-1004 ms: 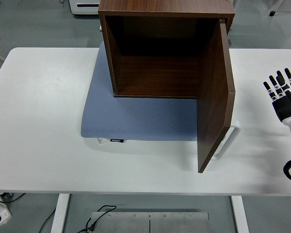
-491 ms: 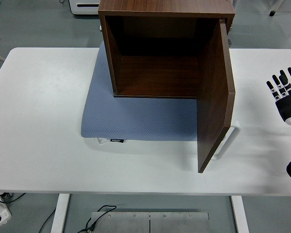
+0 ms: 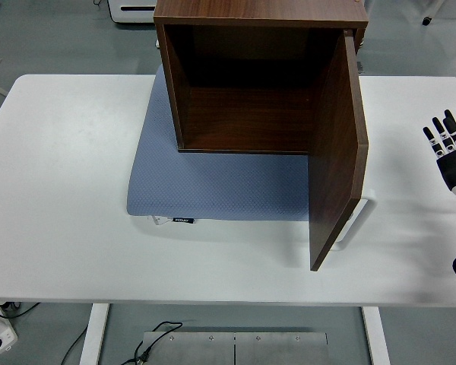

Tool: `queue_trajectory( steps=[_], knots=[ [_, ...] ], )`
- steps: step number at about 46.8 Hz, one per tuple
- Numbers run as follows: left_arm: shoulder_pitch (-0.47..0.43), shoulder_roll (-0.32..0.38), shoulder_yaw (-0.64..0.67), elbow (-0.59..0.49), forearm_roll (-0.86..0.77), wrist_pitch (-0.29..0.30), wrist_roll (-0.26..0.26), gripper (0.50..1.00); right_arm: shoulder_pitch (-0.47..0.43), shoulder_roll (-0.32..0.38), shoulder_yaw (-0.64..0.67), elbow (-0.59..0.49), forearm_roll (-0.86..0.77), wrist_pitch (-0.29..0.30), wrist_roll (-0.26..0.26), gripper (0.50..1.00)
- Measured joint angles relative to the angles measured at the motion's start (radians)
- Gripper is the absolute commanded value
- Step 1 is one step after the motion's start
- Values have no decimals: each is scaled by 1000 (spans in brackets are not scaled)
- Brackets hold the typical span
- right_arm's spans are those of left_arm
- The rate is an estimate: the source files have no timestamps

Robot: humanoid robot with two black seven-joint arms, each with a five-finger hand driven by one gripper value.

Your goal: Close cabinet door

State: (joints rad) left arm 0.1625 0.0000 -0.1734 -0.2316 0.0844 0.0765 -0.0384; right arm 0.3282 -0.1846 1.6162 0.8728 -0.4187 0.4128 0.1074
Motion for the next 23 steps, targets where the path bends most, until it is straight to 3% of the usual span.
queue_trajectory(
  steps=[23],
  knots=[
    [0,0,0,0,0,0,0,1000,0,-4,5,0,0,0,-2,1000]
  ],
)
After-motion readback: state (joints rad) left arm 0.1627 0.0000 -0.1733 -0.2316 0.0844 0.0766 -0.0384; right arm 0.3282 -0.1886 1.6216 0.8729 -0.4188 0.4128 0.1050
